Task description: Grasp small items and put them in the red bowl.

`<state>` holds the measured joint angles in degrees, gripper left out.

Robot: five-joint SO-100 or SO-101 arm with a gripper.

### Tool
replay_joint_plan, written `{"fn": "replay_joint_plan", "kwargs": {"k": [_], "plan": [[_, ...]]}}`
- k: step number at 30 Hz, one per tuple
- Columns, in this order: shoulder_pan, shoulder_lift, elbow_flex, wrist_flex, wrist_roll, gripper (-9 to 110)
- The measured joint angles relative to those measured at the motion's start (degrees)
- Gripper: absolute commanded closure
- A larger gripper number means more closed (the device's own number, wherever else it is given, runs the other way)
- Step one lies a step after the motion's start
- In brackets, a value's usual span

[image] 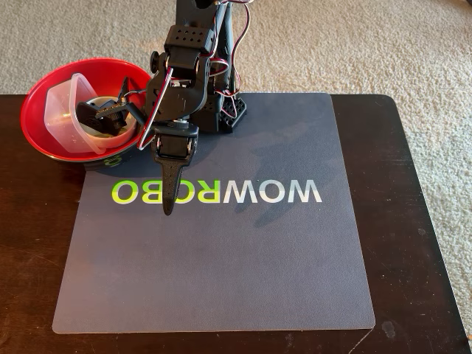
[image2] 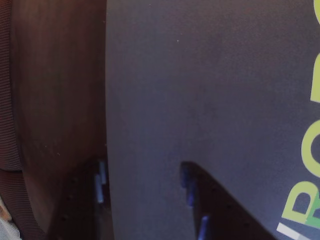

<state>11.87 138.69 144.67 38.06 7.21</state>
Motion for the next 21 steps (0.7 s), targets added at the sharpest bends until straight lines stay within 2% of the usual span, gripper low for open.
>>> {"fn": "replay_joint_plan", "kwargs": {"k": [21], "plan": [[0.0,-0.18,0.0,0.0,0.7,82]]}}
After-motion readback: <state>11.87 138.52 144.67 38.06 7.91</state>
